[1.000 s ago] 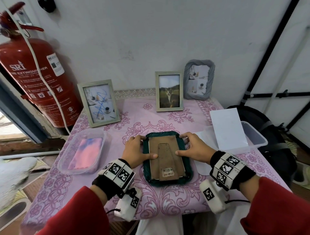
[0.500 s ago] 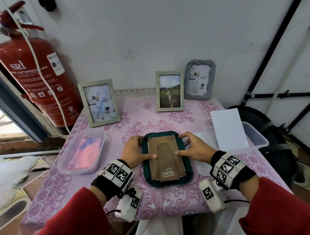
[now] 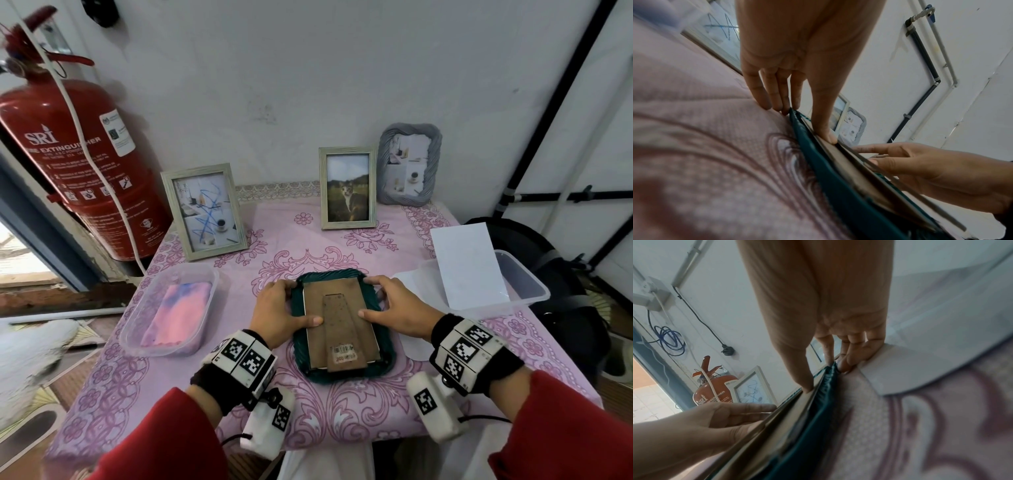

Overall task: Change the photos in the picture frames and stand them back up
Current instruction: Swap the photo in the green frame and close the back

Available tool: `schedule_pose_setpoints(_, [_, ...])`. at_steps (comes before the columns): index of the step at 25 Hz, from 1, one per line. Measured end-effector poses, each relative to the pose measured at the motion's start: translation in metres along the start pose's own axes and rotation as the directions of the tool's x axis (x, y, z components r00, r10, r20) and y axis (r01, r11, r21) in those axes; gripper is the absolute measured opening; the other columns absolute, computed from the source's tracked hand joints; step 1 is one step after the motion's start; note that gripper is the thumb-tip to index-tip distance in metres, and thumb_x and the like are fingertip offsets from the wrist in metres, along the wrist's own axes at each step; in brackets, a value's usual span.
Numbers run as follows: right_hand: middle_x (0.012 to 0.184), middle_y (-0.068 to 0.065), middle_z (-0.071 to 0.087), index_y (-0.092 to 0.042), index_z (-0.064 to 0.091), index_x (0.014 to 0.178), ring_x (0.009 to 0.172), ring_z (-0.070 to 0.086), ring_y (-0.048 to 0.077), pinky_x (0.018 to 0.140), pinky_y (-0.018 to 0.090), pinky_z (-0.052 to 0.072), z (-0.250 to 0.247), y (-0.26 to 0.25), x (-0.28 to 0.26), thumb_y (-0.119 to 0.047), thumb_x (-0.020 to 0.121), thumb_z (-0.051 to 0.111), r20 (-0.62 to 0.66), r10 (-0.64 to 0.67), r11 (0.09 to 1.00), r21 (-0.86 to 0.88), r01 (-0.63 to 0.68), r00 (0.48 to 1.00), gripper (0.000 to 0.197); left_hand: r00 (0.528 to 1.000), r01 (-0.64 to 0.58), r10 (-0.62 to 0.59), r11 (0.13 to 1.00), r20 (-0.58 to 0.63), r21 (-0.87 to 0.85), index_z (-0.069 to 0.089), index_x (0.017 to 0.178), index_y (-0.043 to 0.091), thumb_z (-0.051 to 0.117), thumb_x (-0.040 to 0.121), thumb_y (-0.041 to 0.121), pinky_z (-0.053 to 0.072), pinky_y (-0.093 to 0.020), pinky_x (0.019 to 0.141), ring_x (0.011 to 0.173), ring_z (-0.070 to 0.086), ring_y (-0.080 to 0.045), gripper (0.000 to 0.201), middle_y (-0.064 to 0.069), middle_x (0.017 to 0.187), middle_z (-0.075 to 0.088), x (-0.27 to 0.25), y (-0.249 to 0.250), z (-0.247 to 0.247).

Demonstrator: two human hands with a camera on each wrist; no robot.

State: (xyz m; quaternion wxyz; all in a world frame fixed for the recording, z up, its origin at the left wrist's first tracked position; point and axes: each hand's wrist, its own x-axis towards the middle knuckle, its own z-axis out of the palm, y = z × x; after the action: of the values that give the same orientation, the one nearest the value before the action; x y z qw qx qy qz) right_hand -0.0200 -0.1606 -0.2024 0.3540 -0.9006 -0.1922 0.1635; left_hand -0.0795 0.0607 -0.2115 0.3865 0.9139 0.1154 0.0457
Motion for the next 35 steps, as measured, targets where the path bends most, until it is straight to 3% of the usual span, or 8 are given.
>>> schedule_pose_setpoints(8, [0.11, 0.007, 0.041, -0.018, 0.036, 0.141, 0.093, 0.043, 0.013, 0.086, 0.02, 0.034, -0.002, 0.0035, 0.0051, -0.028, 0.081, 0.07, 0.021, -0.021, 1.0, -0.015, 0.022, 1.0, 0.069, 0.999, 0.049, -0.049, 0.996, 0.006, -0.077, 0.05, 0.124, 0.004, 0.09, 0.054, 0.024, 0.039, -0.041, 0.104, 0.118, 0.047, -0.025, 0.083, -0.013, 0.123, 0.053, 0.0044, -0.0014, 0.0019])
schedule_pose_setpoints(13, [0.103, 0.007, 0.043, -0.015, 0.038, 0.142, 0.088, 0.045, 0.015, 0.081, 0.019, 0.034, -0.0016, 0.0044, 0.0072, -0.026, 0.082, 0.07, 0.018, -0.056, 0.998, -0.029, 0.057, 0.998, 0.069, 0.996, 0.056, -0.05, 0.995, 0.072, -0.082, 0.053, 0.125, 0.012, 0.087, 0.059, 0.025, 0.035, -0.033, 0.109, 0.122, 0.041, -0.022, 0.075, -0.011, 0.126, 0.042, 0.0032, -0.0039, 0.0023])
schedule_pose_setpoints(18, [0.108, 0.005, 0.034, -0.021, 0.028, 0.146, 0.096, 0.046, 0.017, 0.09, 0.018, 0.034, -0.0004, 0.0047, 0.0058, -0.031, 0.087, 0.064, 0.064, -0.022, 0.998, -0.062, 0.026, 0.998, 0.07, 0.996, 0.06, -0.049, 0.988, 0.078, -0.145, 0.049, 0.126, 0.009, 0.087, 0.059, 0.02, 0.037, -0.03, 0.108, 0.119, 0.045, -0.022, 0.078, -0.011, 0.126, 0.041, 0.0006, -0.0024, -0.0004])
schedule_pose_setpoints(24, [0.112, 0.005, 0.031, -0.022, 0.021, 0.148, 0.107, 0.048, 0.022, 0.099, 0.022, 0.033, -0.0027, 0.0025, 0.0045, -0.034, 0.089, 0.06, 0.112, -0.002, 0.994, -0.104, 0.014, 0.994, 0.072, 0.995, 0.046, -0.034, 0.992, 0.094, -0.12, 0.051, 0.125, 0.011, 0.087, 0.059, 0.022, 0.037, -0.036, 0.109, 0.118, 0.046, -0.024, 0.076, -0.01, 0.123, 0.04, 0.002, -0.0024, -0.0008])
schedule_pose_setpoints(28, [0.127, 0.01, 0.033, -0.02, 0.02, 0.147, 0.113, 0.047, 0.023, 0.104, 0.029, 0.036, -0.0037, -0.0004, 0.0033, -0.034, 0.089, 0.059, 0.12, 0.007, 0.993, -0.114, 0.007, 0.993, 0.072, 0.996, 0.036, -0.026, 0.993, 0.089, -0.114, 0.047, 0.127, 0.015, 0.088, 0.059, 0.021, 0.038, -0.039, 0.107, 0.118, 0.045, -0.024, 0.08, -0.01, 0.123, 0.041, 0.0021, -0.0033, -0.0007])
schedule_pose_setpoints(31, [0.132, 0.013, 0.032, -0.021, 0.017, 0.147, 0.117, 0.046, 0.025, 0.104, 0.029, 0.035, -0.0058, -0.0021, 0.0038, -0.033, 0.088, 0.06, 0.137, 0.011, 0.995, -0.099, 0.002, 0.991, 0.074, 0.991, 0.02, -0.008, 0.996, 0.136, -0.089, 0.042, 0.134, 0.021, 0.087, 0.061, 0.023, 0.037, -0.041, 0.108, 0.118, 0.044, -0.027, 0.085, -0.01, 0.123, 0.038, 0.0051, -0.0023, -0.0033])
schedule_pose_setpoints(35, [0.125, 0.011, 0.034, -0.023, 0.02, 0.147, 0.109, 0.049, 0.024, 0.1, 0.026, 0.035, -0.0069, -0.0022, 0.0039, -0.034, 0.088, 0.06, 0.138, 0.016, 0.995, -0.1, -0.002, 0.99, 0.072, 0.978, 0.01, -0.01, 1.0, 0.208, 0.0, 0.042, 0.137, 0.023, 0.084, 0.065, 0.028, 0.034, -0.043, 0.11, 0.12, 0.042, -0.03, 0.084, -0.009, 0.12, 0.034, 0.0096, -0.003, -0.0062])
